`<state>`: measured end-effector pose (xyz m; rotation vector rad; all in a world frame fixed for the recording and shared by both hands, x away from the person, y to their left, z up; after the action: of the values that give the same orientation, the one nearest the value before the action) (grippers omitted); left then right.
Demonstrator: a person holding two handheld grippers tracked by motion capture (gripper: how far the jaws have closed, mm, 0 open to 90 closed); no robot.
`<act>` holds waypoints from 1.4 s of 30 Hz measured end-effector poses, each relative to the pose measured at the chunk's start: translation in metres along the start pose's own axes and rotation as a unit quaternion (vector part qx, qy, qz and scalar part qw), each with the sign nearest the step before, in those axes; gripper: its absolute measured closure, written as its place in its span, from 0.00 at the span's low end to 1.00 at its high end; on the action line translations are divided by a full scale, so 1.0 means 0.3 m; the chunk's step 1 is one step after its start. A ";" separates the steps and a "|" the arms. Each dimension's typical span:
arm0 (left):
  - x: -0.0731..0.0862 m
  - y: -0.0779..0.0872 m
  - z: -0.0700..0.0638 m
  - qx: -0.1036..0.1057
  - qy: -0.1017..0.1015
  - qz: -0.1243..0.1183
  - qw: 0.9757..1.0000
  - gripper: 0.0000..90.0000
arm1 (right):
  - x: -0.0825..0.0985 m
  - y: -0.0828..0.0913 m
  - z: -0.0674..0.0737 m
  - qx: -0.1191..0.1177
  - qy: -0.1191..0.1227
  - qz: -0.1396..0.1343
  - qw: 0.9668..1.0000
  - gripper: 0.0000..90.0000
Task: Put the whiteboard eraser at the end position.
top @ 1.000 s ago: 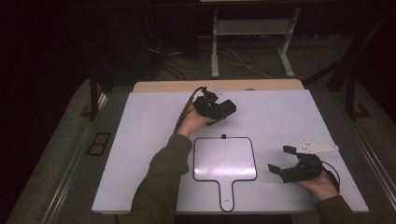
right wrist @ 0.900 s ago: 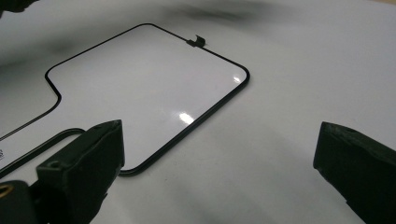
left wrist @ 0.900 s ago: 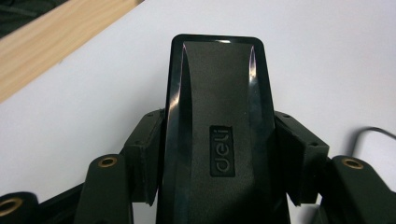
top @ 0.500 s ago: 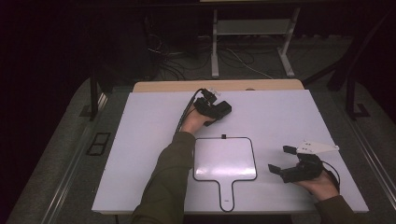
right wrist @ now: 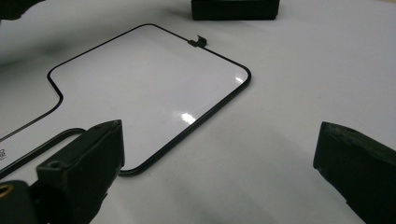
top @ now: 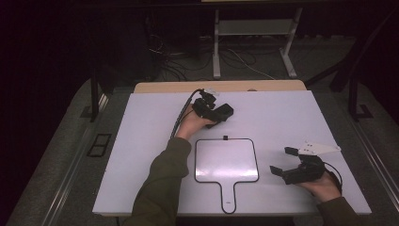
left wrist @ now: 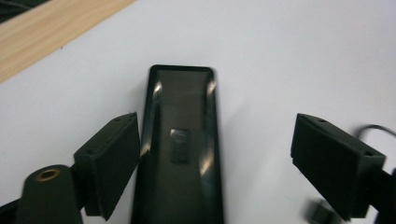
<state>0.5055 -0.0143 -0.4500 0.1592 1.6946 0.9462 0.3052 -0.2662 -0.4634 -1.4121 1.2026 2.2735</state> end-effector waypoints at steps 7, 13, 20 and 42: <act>0.049 0.122 -0.066 -0.002 -0.012 -0.012 1.000 0.15 | -0.002 -0.011 0.005 -0.004 0.005 0.004 1.000 0.01; 0.090 0.235 -0.131 -0.006 -0.026 -0.036 0.999 0.14 | -0.002 -0.014 0.006 -0.004 0.004 0.006 1.000 0.01; 0.184 0.343 -0.188 -0.017 -0.014 -0.058 0.998 0.13 | 0.001 -0.020 0.010 -0.004 0.007 0.009 1.000 0.01; 0.468 0.503 -0.329 -0.033 0.002 -0.092 0.995 0.00 | 0.031 -0.030 0.016 -0.003 0.007 0.023 1.000 0.01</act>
<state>0.3163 0.1141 -0.4528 -0.0425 1.6490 0.8638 0.3022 -0.2591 -0.4747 -1.4188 1.2453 2.3037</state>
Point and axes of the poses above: each handheld gripper's, and its own axes: y roughly backward along the jaws, x roughly out of its underside, z roughly to its left, the point moved 6 cm from there along -y, roughly forward along the jaws, and after that the axes turned 5 degrees about -y, right-handed, at the moved point
